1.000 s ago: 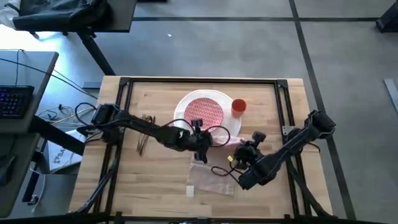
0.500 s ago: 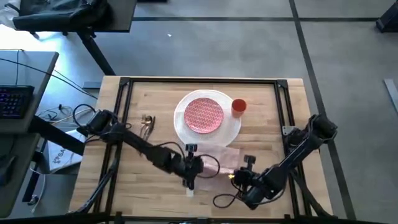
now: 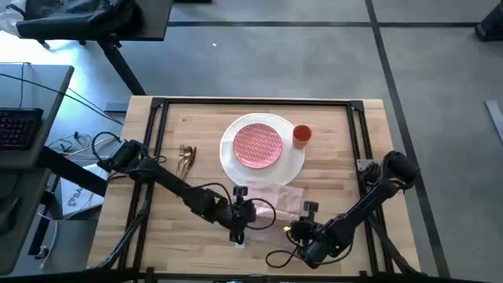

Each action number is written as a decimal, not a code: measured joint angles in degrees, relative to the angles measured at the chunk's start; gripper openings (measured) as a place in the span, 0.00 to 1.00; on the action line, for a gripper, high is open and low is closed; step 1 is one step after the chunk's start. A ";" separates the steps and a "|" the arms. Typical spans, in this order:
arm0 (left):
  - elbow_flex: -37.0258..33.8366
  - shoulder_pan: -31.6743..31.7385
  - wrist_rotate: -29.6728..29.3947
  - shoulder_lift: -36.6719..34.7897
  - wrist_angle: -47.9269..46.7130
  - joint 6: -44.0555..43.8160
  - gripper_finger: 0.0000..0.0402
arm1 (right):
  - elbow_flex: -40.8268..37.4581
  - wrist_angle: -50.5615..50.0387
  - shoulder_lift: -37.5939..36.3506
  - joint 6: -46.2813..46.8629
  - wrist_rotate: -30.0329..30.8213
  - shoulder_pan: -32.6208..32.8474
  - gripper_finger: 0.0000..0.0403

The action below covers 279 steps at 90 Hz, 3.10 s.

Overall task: Set table place
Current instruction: Fold the napkin

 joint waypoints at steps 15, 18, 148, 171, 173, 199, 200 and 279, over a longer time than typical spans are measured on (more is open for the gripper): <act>0.00 0.93 -2.36 0.00 1.33 0.36 0.00 | 4.91 -15.64 -0.05 7.30 7.70 -0.11 0.00; 0.00 1.11 -1.79 0.00 1.37 0.90 0.00 | 5.81 -17.65 -0.16 8.24 8.51 -0.13 0.00; 6.34 -4.16 1.23 9.46 -6.06 7.34 0.00 | 5.70 5.52 6.81 -9.28 -8.10 2.75 0.00; 5.77 -5.25 3.36 9.46 -5.99 9.16 0.00 | 5.70 8.39 6.79 -10.62 -9.04 2.75 0.00; 5.68 -5.34 3.39 9.46 -6.18 9.17 0.00 | 5.70 8.53 6.79 -10.62 -9.01 2.75 0.00; 5.70 -5.76 4.29 9.46 -7.48 10.64 0.00 | 5.70 12.95 6.79 -13.00 -10.88 2.75 0.00; 5.70 -5.76 4.51 9.46 -7.51 10.64 0.00 | 5.70 13.17 6.79 -13.13 -10.91 2.75 0.00; 15.83 -5.14 9.59 8.61 -33.78 4.67 0.34 | 2.52 5.94 -0.44 -4.15 -8.22 2.93 0.49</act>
